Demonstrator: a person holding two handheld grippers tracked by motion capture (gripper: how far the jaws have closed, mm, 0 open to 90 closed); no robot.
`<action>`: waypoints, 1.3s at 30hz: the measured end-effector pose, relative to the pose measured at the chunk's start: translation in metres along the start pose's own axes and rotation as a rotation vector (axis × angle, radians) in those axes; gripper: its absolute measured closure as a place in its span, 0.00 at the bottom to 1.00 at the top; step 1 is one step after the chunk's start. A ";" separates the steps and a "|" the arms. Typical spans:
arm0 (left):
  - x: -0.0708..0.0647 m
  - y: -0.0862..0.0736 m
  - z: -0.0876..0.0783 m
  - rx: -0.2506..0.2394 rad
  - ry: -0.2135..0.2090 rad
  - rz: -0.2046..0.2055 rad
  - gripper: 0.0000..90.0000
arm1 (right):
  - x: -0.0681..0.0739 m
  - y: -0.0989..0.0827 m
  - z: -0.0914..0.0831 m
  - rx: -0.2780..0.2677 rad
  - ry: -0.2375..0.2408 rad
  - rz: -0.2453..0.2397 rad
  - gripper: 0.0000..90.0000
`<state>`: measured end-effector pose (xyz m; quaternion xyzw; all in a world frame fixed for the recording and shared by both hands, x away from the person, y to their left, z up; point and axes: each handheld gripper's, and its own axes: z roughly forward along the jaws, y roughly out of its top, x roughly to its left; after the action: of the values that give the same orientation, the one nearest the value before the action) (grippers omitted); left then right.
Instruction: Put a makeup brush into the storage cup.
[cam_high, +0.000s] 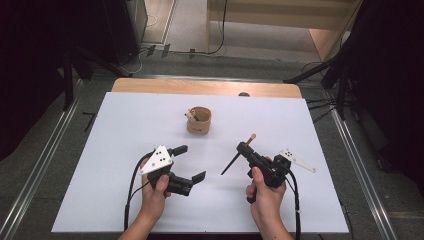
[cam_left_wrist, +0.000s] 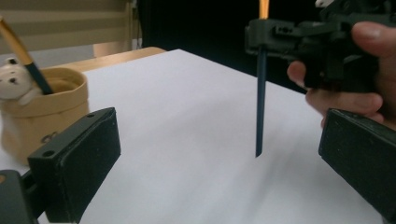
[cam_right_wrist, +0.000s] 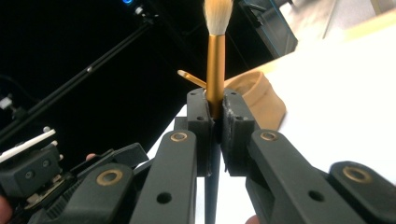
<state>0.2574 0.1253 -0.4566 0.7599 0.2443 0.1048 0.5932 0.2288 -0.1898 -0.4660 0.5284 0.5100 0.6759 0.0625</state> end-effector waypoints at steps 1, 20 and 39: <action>0.002 -0.001 -0.003 0.002 0.012 0.003 0.00 | 0.001 0.001 0.001 0.004 -0.001 -0.018 0.94; 0.034 -0.022 -0.062 -0.008 0.135 0.013 0.00 | 0.012 0.006 0.018 0.058 -0.075 -0.281 0.94; 0.058 -0.038 -0.109 -0.023 0.245 0.000 0.00 | 0.005 0.021 0.045 0.068 -0.100 -0.384 0.95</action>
<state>0.2487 0.2536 -0.4708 0.7346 0.3137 0.1995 0.5675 0.2707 -0.1686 -0.4503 0.4562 0.6203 0.6067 0.1976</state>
